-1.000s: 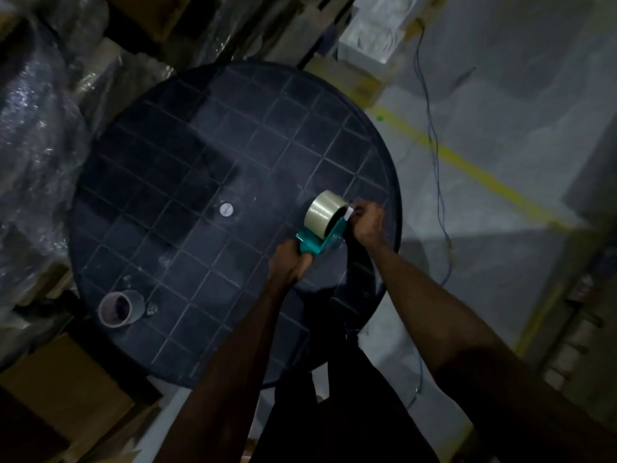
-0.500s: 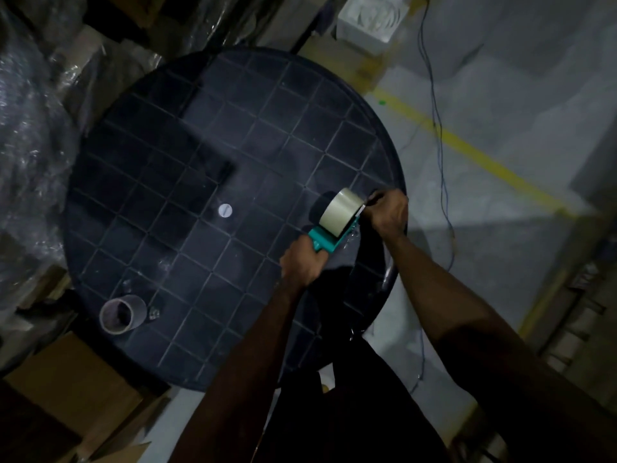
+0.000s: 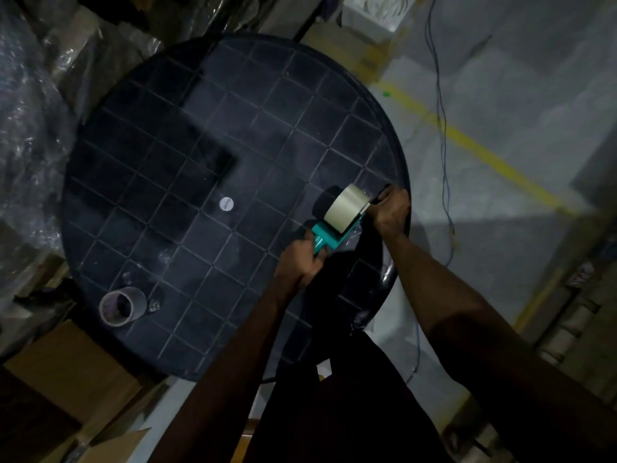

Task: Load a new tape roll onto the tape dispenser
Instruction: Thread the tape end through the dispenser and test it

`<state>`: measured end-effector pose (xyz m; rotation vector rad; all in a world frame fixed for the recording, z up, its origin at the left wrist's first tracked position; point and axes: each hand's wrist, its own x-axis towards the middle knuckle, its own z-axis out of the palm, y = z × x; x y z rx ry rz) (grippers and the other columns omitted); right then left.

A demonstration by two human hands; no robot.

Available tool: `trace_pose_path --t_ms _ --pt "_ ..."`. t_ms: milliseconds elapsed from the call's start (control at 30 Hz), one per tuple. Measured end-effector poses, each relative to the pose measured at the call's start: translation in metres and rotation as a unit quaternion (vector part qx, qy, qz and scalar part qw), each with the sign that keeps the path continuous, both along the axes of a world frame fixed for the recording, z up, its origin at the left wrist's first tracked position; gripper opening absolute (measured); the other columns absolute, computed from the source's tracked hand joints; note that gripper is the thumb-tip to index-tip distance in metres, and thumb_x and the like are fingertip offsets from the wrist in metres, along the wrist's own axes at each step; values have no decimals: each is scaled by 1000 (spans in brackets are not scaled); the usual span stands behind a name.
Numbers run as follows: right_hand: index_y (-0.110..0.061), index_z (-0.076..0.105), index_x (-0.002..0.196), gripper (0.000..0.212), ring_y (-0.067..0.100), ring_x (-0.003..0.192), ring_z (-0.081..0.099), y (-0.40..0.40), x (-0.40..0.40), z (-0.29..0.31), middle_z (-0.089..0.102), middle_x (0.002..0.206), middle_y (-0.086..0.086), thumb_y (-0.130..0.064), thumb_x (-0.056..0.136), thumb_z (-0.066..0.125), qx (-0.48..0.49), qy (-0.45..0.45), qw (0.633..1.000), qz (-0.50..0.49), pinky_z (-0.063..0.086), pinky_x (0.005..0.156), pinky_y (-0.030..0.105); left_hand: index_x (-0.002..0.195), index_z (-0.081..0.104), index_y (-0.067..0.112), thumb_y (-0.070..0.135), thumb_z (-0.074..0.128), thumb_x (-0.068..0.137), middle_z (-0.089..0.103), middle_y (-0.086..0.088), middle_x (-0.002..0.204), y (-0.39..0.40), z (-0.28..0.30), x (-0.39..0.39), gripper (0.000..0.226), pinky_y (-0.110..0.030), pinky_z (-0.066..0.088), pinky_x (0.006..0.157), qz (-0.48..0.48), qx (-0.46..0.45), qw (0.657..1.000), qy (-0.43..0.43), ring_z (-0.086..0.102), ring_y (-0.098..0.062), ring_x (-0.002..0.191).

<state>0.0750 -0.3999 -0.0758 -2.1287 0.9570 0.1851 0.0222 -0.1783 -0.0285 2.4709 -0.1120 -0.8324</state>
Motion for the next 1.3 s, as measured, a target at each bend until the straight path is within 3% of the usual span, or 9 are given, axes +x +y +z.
trace_pose_path --t_ms 100,233,400,533,633,767,1000,1167,1300 --pt "-12 60 67 35 13 60 57 1 1 -2 70 74 11 -24 51 88 -2 -9 1000 -2 49 48 27 121 53 -1 39 55 93 69 -27 103 17 3 -5 49 -47 52 75 -32 39 999 13 66 -45 93" --pt "-8 61 72 58 11 58 61 3 0 -6 65 70 2 -38 38 98 39 -5 999 -9 36 42 15 120 59 3 44 48 89 68 -25 111 66 6 -23 52 -44 50 82 -33 66 996 54 65 -43 102" --pt "-9 58 101 71 19 90 57 8 -11 -5 55 110 5 -48 52 91 -39 0 998 55 48 79 27 117 57 1 42 52 93 65 -25 117 69 17 -31 48 -43 49 85 -53 88 993 56 62 -42 107" --pt "-12 49 128 50 33 119 49 26 -51 4 49 131 14 -24 83 67 -154 -60 950 267 44 101 42 118 56 4 42 56 93 64 -23 120 63 25 -30 46 -42 49 88 -47 104 992 57 62 -40 109" --pt "-9 49 135 68 39 120 54 40 -87 -5 54 134 19 -1 70 66 -71 -49 914 397 46 101 42 121 56 4 43 55 93 64 -24 121 58 31 -29 48 -42 48 91 -44 110 992 48 61 -40 112" --pt "-1 36 146 78 41 130 45 45 -99 -2 41 146 25 0 74 66 -20 9 908 419 37 111 40 119 56 5 41 55 93 67 -21 116 55 39 -34 45 -41 51 86 -50 105 993 6 64 -40 108" --pt "-6 37 148 64 30 139 39 39 -90 -4 25 160 15 0 86 55 -24 31 887 460 33 112 32 118 56 4 39 52 95 67 -20 115 53 53 -34 42 -42 51 85 -81 104 991 -15 65 -40 105" --pt "-6 43 144 57 33 125 55 35 -78 6 46 148 16 -2 89 54 -30 62 862 502 40 102 33 110 64 1 35 54 93 68 -23 111 37 76 2 39 -41 51 80 -119 71 990 2 66 -40 98" --pt "-13 46 144 61 32 124 56 30 -75 -4 50 146 12 -5 84 57 -17 111 877 467 44 103 33 117 60 1 32 54 96 65 -22 120 15 90 19 38 -40 49 89 -141 79 987 0 63 -38 108"
